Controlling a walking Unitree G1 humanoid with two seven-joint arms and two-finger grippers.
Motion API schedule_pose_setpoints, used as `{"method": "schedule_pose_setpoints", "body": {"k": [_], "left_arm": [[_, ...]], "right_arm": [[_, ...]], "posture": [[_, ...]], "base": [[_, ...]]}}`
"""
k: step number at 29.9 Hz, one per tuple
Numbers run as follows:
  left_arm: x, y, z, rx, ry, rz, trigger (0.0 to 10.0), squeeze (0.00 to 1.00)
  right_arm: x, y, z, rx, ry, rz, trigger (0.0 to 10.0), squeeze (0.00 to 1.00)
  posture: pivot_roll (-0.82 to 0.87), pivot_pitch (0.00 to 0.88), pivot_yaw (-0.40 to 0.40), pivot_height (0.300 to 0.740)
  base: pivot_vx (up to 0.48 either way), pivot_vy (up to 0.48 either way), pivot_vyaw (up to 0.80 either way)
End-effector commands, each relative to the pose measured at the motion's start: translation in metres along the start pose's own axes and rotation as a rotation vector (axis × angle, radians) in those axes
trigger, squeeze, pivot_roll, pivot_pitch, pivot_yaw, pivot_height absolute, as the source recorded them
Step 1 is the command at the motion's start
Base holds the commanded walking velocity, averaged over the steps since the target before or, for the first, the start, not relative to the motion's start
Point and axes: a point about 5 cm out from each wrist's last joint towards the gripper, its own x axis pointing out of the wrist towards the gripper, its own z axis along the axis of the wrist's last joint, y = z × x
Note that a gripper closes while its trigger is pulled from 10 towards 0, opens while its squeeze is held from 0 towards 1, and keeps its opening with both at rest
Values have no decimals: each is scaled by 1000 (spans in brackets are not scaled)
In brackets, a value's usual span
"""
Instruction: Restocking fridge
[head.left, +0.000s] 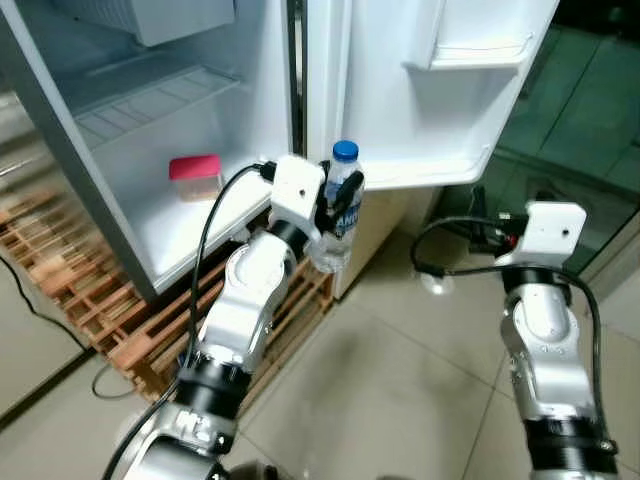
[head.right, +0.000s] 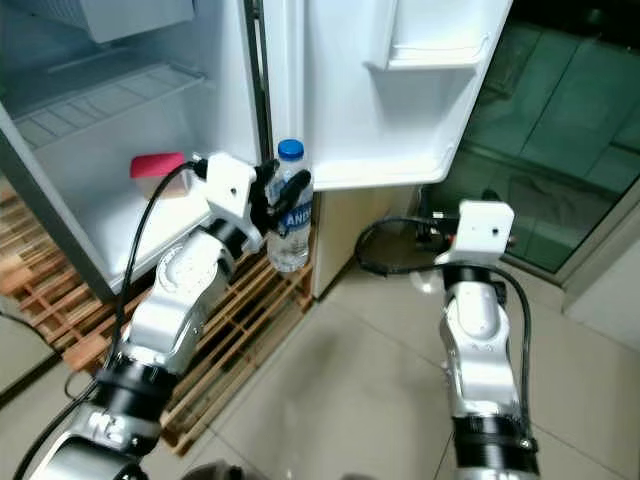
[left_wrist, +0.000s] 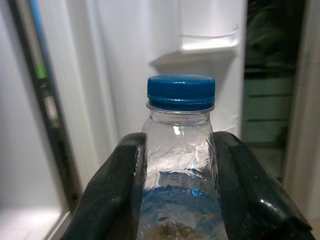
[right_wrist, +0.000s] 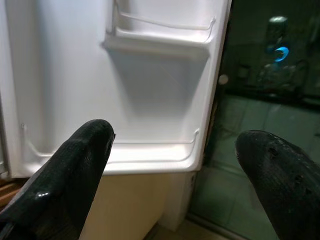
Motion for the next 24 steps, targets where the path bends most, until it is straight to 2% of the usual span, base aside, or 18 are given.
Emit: {"method": "schedule_pose_setpoints", "body": {"k": [1,10,13,14,16,17,18,21,22,24], "left_arm": [[7,-9,10,8,-41,-32,10000,0],[7,-8,9,-14,-43,-11,10000,0],[6,3,4,-106,-22,102,10000,0],[6,3,4,-106,-22,102,10000,0],[4,20,-6,-196,45,240,10000,0],[1,29,-11,-216,69,308,10000,0],[1,29,-11,-216,69,308,10000,0],[-20,58,-33,-123,177,464,10000,0],[-20,58,-33,-123,177,464,10000,0],[-33,64,-42,-53,210,493,10000,0]], "right_arm": [[0,-11,3,-24,-13,-32,10000,0],[-1,-12,4,-25,-11,-35,10000,0],[-3,-10,5,-58,-5,6,10000,0],[-3,-10,5,-58,-5,6,10000,0],[-3,-3,2,-71,33,76,10000,0],[-3,0,2,-67,46,104,10000,0],[-3,0,2,-67,46,104,10000,0],[-4,-1,-1,-56,59,102,10000,0],[-4,-1,-1,-56,59,102,10000,0],[-9,-5,-2,-49,64,93,10000,0]], "posture": [[-143,0,6,711],[-151,0,8,711],[-153,0,9,711],[-153,0,9,711],[-153,0,12,711],[-153,0,12,711],[-153,0,12,711],[-153,0,12,711],[-153,0,12,711],[-156,0,1,711]], "base": [[0,-428,0],[0,-427,0],[91,-130,0],[0,0,0],[0,0,0],[0,0,0],[0,0,0],[0,0,0],[0,0,0],[0,0,0]]}}
